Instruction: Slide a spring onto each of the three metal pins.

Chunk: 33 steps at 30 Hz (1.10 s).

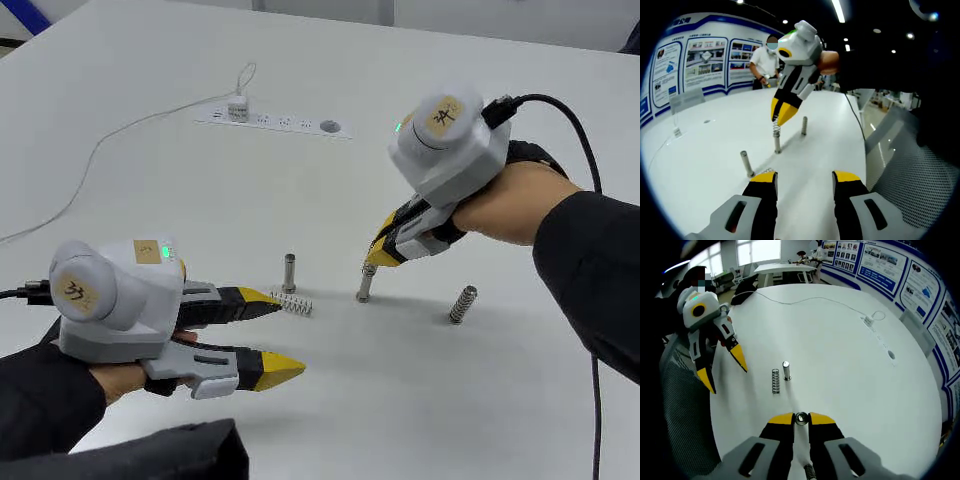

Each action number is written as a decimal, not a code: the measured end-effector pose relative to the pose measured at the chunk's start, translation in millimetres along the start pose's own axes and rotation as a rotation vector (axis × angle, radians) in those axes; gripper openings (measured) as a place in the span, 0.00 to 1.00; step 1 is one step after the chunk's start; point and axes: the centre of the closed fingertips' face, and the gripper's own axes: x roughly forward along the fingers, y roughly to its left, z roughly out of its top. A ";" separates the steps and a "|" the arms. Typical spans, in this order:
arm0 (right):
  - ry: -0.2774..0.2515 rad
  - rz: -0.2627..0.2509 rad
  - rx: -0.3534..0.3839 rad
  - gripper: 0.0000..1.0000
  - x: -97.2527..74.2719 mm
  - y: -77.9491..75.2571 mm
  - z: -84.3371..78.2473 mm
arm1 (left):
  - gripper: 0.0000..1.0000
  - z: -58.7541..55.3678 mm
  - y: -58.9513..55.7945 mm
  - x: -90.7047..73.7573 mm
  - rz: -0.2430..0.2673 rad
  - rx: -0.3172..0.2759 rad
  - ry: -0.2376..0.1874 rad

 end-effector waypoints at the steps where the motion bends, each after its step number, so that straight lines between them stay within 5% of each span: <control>1: 0.003 0.001 0.003 0.12 1.5 -0.1 -1.0 | 0.45 0.0 0.0 0.0 0.000 0.000 0.000; 21: 0.065 0.006 0.058 0.12 35.0 2.4 -22.1 | 0.45 -1.8 -0.3 0.2 0.003 -0.008 0.003; 33: 0.062 0.004 0.073 0.16 36.8 2.8 -22.6 | 0.45 -1.9 0.3 -0.2 0.007 -0.011 0.003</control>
